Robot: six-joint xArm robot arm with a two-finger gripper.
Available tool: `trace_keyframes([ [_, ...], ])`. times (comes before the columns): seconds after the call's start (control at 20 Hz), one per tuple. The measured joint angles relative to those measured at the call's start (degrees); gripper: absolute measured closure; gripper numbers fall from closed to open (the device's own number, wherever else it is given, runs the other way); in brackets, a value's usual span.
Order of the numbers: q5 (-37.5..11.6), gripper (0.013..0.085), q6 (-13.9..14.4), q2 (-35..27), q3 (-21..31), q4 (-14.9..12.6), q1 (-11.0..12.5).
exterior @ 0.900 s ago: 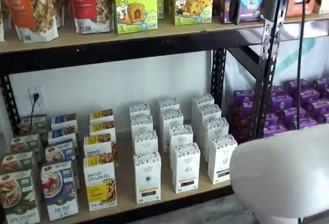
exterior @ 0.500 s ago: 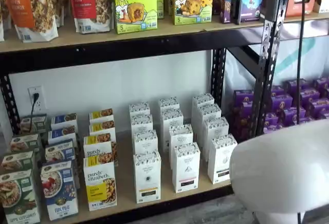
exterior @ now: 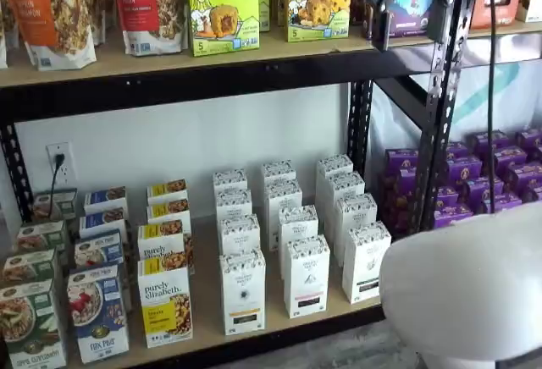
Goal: Pick up the white box with a yellow strip in the middle, on the bottom shelf, the fourth box from the left
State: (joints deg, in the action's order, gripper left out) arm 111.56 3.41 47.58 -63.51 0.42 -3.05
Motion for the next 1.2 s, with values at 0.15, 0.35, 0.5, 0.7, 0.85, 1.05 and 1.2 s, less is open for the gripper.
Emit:
trace_keyframes([
  [0.15, -3.24, 0.013, 0.9, 0.64, 2.85, -0.04, -0.82],
  [0.35, -8.57, 0.013, 2.78, 2.37, 7.65, 0.09, -2.66],
  [0.5, -11.73, 0.013, 4.99, 2.89, 10.84, -0.55, -5.03],
  [0.7, -17.21, 0.013, 8.3, 3.89, 15.53, -1.16, -8.29],
  [0.85, -21.09, 0.013, 11.5, 3.9, 19.23, -1.48, -11.46],
  [1.05, -26.62, 0.013, 15.1, 3.76, 23.57, -0.83, -14.96],
  [1.2, -30.62, 0.013, 18.67, 2.95, 26.24, -2.46, -18.27],
])
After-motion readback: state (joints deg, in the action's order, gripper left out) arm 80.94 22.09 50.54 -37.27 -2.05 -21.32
